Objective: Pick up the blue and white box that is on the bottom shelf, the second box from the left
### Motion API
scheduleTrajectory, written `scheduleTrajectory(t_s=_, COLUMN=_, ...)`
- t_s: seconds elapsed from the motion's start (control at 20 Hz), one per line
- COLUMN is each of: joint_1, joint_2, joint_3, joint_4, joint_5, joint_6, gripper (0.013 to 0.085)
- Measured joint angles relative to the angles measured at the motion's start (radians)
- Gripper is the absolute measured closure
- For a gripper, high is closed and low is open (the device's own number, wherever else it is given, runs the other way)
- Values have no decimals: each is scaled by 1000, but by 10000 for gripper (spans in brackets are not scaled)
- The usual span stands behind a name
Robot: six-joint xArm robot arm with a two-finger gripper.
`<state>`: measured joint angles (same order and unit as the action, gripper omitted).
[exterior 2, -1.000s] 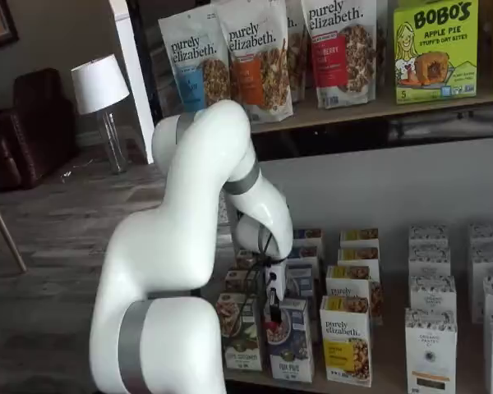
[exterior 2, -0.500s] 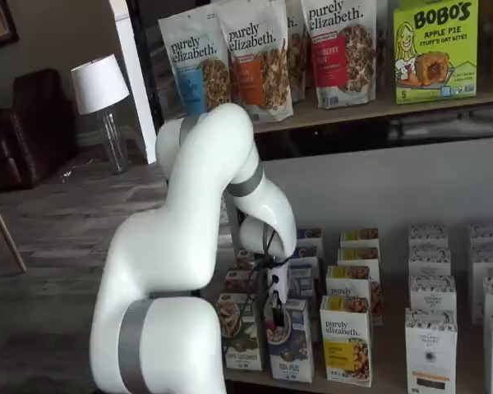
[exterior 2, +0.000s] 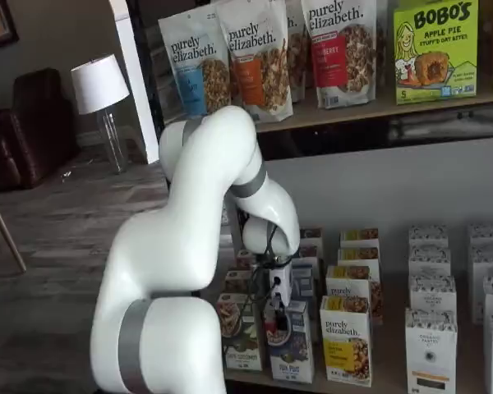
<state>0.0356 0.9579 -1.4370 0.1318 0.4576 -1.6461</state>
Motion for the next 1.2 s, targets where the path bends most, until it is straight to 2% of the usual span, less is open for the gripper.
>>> scheduleTrajectory(t_s=0.6, joint_1=-6, joint_2=10, joint_3=-17, joint_4=-25, joint_5=26, joint_6=17, gripper=130)
scheduleTrajectory(t_s=1.2, joint_1=-4, joint_2=27, joint_3=-48, joint_4=-22, joint_5=54, joint_6=17, gripper=130)
